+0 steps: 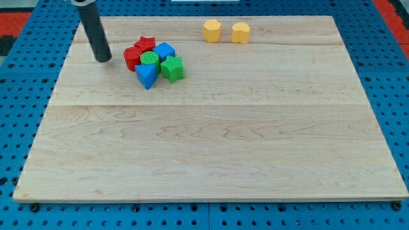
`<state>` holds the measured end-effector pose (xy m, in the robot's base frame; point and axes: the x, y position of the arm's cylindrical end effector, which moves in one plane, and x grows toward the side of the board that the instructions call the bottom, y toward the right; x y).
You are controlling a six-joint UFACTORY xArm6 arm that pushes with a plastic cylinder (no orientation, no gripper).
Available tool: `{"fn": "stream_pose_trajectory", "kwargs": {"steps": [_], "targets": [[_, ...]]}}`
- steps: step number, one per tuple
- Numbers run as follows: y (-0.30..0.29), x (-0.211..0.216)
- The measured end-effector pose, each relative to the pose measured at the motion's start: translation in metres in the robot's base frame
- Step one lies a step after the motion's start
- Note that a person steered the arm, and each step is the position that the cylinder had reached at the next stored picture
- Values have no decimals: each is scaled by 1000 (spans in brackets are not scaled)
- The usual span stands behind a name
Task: Slide the yellow hexagon vertically below the yellow heart
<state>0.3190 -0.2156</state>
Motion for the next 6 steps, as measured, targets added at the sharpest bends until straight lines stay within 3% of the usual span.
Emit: {"fn": "stream_pose_trajectory", "kwargs": {"steps": [1,3,4,6], "targets": [[27,-50],[155,-116],[230,-108],[250,-29]]}}
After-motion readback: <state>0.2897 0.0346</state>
